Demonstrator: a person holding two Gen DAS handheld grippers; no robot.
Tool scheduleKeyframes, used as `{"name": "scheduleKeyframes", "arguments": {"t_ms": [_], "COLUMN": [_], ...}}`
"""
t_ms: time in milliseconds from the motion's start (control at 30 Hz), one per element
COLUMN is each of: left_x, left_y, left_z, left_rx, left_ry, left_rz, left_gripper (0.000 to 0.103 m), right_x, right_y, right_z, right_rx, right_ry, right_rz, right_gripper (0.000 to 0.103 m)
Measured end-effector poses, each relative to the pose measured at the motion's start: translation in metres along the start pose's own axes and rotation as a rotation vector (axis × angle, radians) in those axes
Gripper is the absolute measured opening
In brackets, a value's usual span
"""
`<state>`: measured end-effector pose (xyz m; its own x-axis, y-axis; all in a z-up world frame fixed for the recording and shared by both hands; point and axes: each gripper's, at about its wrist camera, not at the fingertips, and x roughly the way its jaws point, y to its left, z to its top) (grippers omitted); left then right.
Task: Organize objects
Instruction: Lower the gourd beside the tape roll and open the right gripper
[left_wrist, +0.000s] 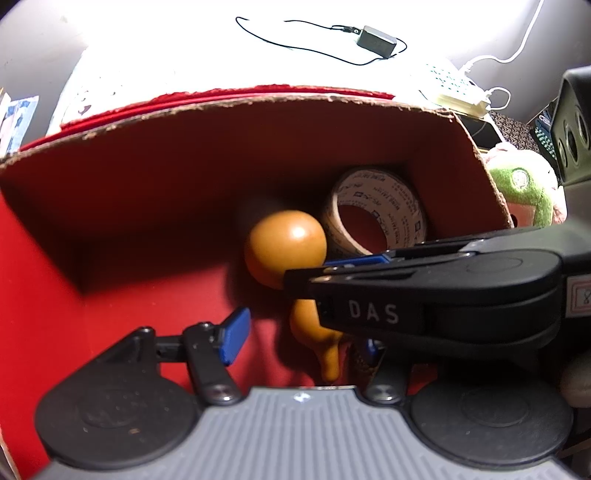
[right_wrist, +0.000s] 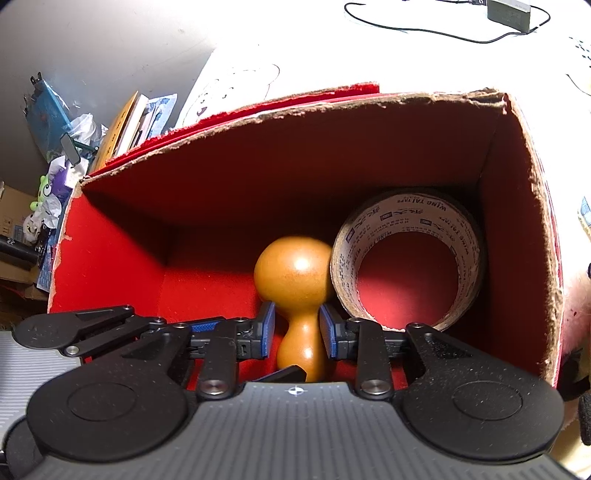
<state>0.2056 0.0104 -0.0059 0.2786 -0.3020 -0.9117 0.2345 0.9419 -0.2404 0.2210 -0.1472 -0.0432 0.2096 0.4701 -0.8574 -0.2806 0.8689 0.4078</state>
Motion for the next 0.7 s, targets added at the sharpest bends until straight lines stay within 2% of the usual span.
{"name": "scheduleKeyframes", "arguments": {"t_ms": [367, 700], "left_x": [0.001, 0.0], "left_y": [-0.002, -0.003], "left_z": [0.0, -0.002], "left_rx": [0.001, 0.004], "left_ry": [-0.009, -0.023], "left_rz": [0.012, 0.04], "left_gripper": [0.061, 0.063], "right_x": [-0.009, -0.011], "right_y": [0.001, 0.001], "right_z": [-0.003, -0.004], "right_rx": [-0.009, -0.007], "right_ry": [-0.084, -0.102], "right_rz": [0.035, 0.025], "right_gripper": [0.03, 0.03]}}
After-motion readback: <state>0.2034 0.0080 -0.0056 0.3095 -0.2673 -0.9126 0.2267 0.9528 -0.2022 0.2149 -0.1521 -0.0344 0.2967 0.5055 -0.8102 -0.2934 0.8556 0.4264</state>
